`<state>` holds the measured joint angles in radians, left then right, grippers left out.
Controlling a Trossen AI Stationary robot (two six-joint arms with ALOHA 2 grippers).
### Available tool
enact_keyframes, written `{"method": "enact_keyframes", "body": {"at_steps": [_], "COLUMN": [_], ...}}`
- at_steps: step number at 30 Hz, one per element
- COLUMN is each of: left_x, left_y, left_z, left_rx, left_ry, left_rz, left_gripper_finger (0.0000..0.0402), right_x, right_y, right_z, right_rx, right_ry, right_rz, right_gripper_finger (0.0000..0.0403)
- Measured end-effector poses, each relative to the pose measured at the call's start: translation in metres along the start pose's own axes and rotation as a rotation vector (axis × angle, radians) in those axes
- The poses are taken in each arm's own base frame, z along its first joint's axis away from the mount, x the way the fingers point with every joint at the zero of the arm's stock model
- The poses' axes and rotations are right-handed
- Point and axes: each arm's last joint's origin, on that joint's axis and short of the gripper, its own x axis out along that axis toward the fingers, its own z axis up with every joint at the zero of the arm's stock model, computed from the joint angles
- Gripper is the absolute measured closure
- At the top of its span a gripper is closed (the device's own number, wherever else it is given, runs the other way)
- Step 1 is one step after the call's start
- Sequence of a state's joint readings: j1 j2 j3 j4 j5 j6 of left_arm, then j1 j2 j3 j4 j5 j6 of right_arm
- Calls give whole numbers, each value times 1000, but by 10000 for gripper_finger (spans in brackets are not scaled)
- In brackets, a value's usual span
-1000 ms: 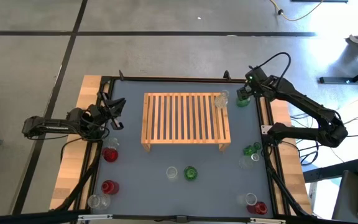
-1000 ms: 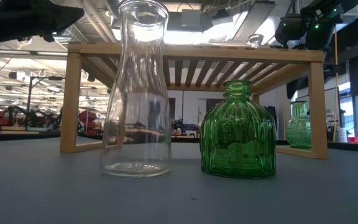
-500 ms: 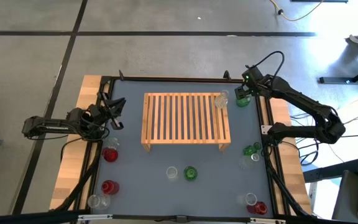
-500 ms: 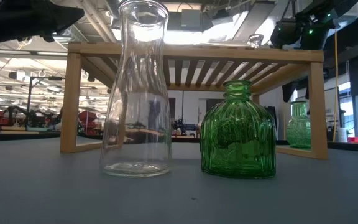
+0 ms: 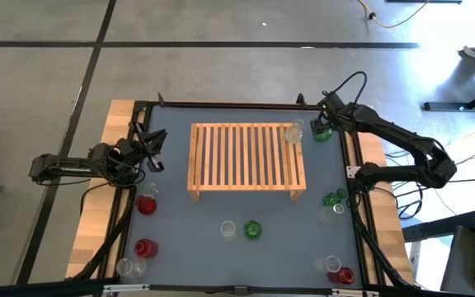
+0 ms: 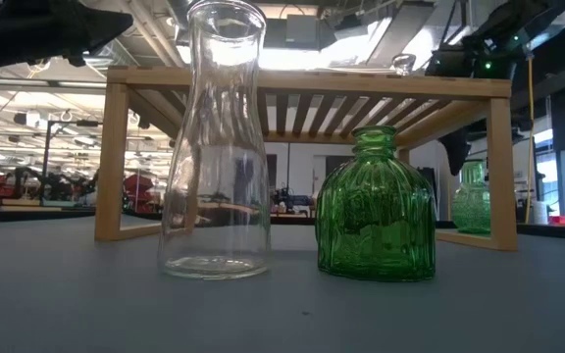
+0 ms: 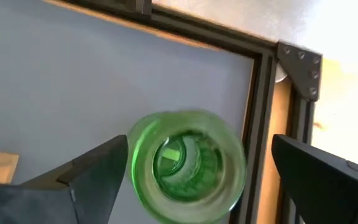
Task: Sort vases onto shelf
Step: Put the top right green bottle on the shelf
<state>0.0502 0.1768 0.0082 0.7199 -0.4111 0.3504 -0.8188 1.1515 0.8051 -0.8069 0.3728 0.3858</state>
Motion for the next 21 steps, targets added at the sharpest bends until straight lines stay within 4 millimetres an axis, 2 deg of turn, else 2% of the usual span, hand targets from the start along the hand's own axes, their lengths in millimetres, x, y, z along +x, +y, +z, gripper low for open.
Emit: {"method": "enact_keyframes", "body": {"at_steps": [5,11,15,21], "left_x": [0,0,0,0], "left_y": [0,1,1,1], "left_z": [0,0,0,0], "left_rx": [0,-3,-3,-3], "left_ry": [1,2,2,2], "left_rz": [2,25,25,25], "left_gripper_finger": [365,365,365,365], "right_x": [9,9,9,10], "right_y": [2,3,3,3], "right_z": [-7,-4,-4,-4], "right_rx": [1,-7,-8,-13], "right_ry": [4,-31,-31,-32], "right_rz": [27,40,38,33], "right_gripper_finger": [20,29,65,139]}}
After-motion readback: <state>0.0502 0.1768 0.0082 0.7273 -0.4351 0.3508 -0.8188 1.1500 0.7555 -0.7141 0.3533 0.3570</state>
